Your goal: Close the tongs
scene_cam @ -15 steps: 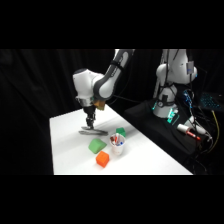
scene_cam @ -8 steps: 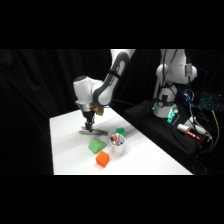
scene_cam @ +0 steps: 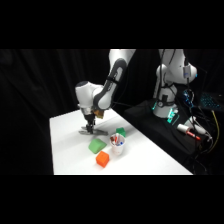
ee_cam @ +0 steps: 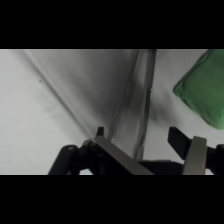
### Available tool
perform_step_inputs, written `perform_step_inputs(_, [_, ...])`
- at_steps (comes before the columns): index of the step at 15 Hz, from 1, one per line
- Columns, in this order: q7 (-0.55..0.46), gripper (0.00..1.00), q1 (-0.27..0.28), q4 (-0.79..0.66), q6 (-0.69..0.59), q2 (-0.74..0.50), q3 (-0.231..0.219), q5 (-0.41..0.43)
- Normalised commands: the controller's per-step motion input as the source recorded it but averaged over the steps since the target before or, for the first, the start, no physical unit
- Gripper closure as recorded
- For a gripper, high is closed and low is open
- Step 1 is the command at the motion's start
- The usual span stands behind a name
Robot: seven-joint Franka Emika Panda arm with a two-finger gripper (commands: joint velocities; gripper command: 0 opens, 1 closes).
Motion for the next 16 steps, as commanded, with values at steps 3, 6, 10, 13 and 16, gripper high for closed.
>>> perform_step_inputs(3, [0.02, 0.0, -0.002, 0.01, 0.17, 0.07, 0.025, 0.168])
perform_step_inputs(6, [0.03, 0.0, 0.012, 0.0, 0.19, 0.07, 0.02, 0.149])
perform_step_inputs(10, [0.03, 0.26, 0.014, -0.02, 0.19, 0.05, 0.009, 0.134])
perform_step_inputs(13, [0.04, 0.51, 0.034, -0.03, 0.17, 0.01, -0.012, 0.111])
perform_step_inputs(16, [0.04, 0.75, 0.042, -0.03, 0.15, -0.01, -0.022, 0.097])
